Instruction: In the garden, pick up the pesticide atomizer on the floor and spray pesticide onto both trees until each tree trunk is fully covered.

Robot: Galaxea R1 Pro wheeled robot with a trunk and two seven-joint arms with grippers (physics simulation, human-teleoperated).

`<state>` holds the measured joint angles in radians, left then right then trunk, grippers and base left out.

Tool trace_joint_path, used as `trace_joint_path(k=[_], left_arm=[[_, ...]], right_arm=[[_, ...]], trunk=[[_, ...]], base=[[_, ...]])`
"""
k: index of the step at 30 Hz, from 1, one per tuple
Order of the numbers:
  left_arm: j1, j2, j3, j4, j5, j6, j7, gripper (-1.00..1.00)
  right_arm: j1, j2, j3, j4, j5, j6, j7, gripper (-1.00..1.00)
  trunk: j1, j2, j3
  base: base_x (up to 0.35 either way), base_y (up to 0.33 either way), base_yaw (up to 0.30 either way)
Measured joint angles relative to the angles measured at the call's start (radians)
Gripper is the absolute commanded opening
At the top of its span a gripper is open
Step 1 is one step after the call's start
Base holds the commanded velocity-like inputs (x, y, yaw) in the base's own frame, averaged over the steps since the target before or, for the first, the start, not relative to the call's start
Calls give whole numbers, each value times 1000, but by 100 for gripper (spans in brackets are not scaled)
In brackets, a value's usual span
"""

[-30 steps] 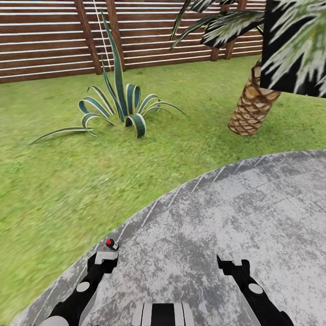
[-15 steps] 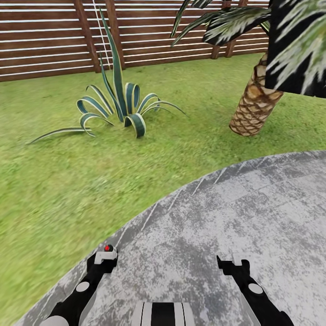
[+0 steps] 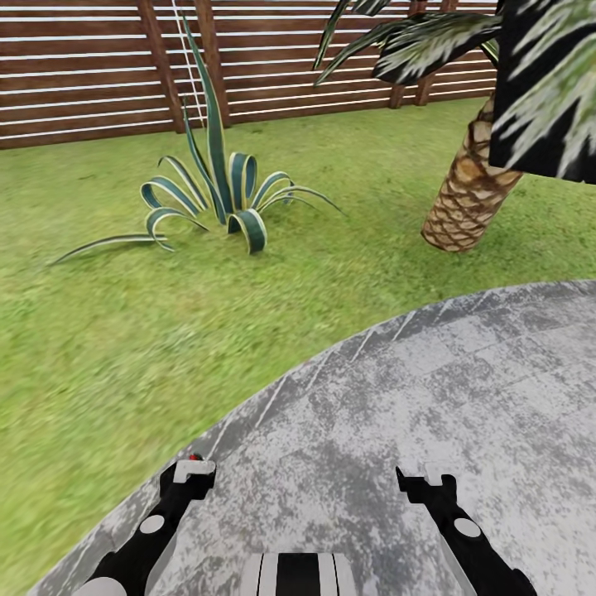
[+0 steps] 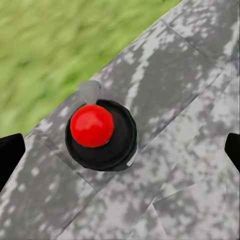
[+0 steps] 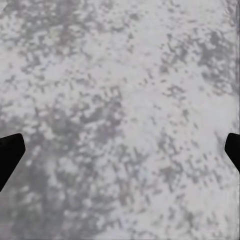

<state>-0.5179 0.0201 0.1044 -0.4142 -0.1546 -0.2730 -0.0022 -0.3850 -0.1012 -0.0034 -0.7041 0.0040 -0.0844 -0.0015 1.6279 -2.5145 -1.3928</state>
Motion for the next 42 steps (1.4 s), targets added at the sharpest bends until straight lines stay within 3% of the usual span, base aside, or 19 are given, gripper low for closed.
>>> trace_joint_path(k=[16,21,29,33,42], left_arm=[[0,3,3,0,8,0,-1,100],[0,3,4,0,10,-1,-1,100],[0,3,7,0,10,-1,-1,100],[0,3,7,0,12,-1,0,100],[0,3,7,0,12,-3,1,100]], right_arm=[[0,0,0,0,1,0,0,100],[0,0,0,0,1,0,0,100],[0,0,0,1,0,0,0,100],[0,0,0,2,1,0,0,100],[0,0,0,2,1,0,0,100]], trunk=[[0,0,0],[2,-1,-19],[2,-1,-25],[4,-2,-43],[4,-2,-47]], base=[[24,-17,41],[0,0,3],[0,0,0],[0,0,34],[0,0,39]])
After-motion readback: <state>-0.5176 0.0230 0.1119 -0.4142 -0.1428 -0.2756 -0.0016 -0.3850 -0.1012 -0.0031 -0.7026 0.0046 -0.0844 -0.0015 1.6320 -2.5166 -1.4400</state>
